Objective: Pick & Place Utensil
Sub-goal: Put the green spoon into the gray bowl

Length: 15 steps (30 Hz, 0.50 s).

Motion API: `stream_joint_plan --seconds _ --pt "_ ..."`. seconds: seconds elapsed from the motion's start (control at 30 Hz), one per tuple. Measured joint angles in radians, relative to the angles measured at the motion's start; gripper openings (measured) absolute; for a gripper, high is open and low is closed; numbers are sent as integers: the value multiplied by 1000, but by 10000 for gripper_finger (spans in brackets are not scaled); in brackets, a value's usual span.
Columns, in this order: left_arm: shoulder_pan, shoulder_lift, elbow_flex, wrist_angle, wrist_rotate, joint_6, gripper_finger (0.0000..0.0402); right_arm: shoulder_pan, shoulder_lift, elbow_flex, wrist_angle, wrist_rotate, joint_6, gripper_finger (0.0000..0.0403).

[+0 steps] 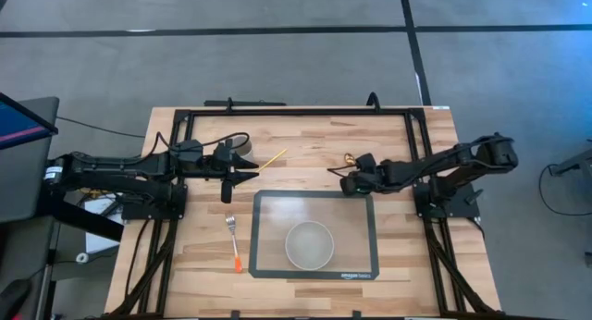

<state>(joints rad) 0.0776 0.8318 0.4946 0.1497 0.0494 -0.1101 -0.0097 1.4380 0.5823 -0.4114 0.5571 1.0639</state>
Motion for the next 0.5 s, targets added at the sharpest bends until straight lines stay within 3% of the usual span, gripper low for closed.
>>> stream_joint_plan --seconds 0.23,0.5 --pt "0 0 0 0 0 0 118 0 89 0 61 -57 -1 88" --pt "0 0 0 0 0 0 118 -10 133 6 60 -43 -17 69"
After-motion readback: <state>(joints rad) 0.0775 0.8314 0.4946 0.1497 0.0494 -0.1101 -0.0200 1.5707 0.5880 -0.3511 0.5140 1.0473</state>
